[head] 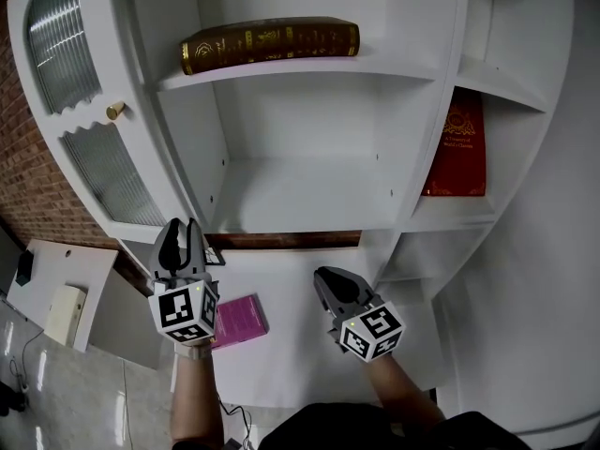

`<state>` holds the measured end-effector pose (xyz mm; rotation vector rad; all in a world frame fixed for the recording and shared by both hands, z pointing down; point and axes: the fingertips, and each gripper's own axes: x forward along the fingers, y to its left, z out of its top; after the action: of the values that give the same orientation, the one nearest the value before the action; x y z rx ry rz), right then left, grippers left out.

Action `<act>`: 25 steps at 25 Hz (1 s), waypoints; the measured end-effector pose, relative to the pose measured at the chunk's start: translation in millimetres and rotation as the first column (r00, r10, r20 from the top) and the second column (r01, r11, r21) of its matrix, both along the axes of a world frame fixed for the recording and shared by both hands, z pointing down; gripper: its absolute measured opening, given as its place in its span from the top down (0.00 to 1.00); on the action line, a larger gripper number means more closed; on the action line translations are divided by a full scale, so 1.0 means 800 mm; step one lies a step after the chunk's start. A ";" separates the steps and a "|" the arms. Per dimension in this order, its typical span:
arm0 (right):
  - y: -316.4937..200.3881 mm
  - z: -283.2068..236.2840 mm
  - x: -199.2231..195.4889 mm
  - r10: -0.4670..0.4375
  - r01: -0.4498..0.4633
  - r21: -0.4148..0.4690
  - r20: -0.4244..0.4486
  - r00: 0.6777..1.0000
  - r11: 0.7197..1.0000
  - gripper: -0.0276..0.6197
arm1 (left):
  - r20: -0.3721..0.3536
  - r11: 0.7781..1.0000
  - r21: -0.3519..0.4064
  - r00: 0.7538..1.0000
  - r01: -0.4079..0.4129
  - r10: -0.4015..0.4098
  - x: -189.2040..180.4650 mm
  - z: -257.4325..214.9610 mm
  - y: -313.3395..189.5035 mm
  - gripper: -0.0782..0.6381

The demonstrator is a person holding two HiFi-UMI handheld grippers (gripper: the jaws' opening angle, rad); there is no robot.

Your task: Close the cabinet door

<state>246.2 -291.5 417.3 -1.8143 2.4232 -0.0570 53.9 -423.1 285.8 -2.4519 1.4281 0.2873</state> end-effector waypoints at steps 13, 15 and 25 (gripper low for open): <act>0.001 0.005 0.024 0.077 -0.077 -0.008 -0.006 0.997 0.997 0.90 | -0.010 0.999 -0.003 0.999 -0.050 0.050 0.014 -0.002 -0.027 0.73; 0.002 0.005 0.026 0.083 -0.083 -0.007 -0.009 0.997 0.997 0.90 | -0.013 0.999 0.003 0.999 -0.049 0.049 0.014 -0.002 -0.028 0.73; 0.007 0.005 0.027 0.099 -0.100 -0.005 -0.009 0.995 0.995 0.90 | -0.012 0.998 0.007 0.998 -0.056 0.056 0.014 -0.001 -0.028 0.73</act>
<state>267.5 -285.8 421.3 -1.9380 2.3359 -0.0468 65.1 -445.7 285.0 -2.4915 1.3631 0.3190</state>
